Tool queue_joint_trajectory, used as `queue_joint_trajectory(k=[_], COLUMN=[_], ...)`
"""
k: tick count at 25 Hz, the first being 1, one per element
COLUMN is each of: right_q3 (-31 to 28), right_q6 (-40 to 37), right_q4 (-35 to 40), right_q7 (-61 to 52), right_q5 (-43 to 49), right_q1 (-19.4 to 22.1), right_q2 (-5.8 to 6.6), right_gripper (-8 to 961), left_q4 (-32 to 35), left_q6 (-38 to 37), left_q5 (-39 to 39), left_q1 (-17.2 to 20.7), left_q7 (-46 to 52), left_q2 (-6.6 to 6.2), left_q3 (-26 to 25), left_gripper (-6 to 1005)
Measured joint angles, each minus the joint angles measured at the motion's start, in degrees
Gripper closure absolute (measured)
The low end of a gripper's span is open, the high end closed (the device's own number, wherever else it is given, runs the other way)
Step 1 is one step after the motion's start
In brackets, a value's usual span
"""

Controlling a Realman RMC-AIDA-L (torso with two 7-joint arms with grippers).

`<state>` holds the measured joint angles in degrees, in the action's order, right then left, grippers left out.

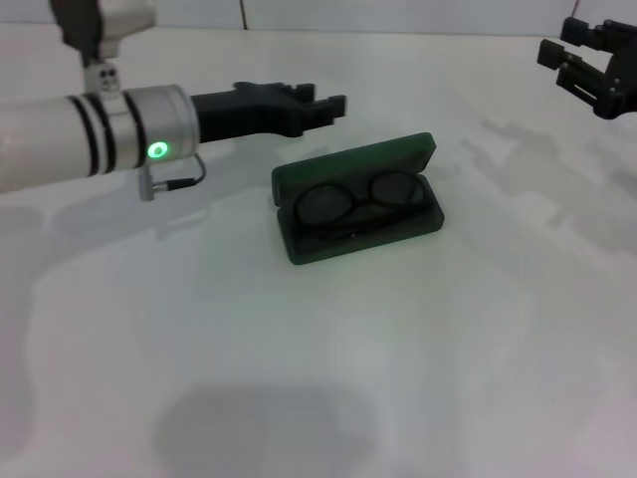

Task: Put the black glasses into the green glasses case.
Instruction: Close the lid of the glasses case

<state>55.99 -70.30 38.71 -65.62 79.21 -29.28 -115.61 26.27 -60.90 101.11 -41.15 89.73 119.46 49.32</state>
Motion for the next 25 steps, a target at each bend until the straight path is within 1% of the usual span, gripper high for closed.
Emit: queue_joint_trajectory(k=[1,7,12,14,18,25], right_q3=[-0.07,-0.24,-0.07,0.1,0.39,0.4], right_q6=[0.07,0.42,0.49,0.46,0.51,0.62], right_q4=[-0.09,-1.32,-1.54,-1.55,-1.67,-2.7], right_q7=[0.0,0.04,0.22,0.25,0.28,0.45], right_q5=[-0.05,-0.09,-0.11,-0.12,-0.12,-0.37], right_q1=[0.12,0.53,0.68,0.69,0.55,0.08], right_q2=[-0.03,-0.15,-0.22,-0.25,-0.34,-0.4], right_gripper=[634,515,416,414,412,415], left_q4=[0.0,-0.24,-0.46,-0.48,-0.49,-0.47], left_q6=[0.17,2.3,5.48,5.75,5.53,4.97], left_q5=[0.51,0.79,0.93,0.95,0.97,0.56], left_q1=[-0.54,-2.27,-2.71,-2.74,-2.52,-1.11], left_q7=[0.11,0.77,2.94,3.26,3.39,1.69], left_q2=[0.09,0.17,0.16,0.15,0.15,0.24], left_q3=[0.27,2.96,8.37,9.92,10.73,13.98], left_gripper=[439,437,436,436,435,433])
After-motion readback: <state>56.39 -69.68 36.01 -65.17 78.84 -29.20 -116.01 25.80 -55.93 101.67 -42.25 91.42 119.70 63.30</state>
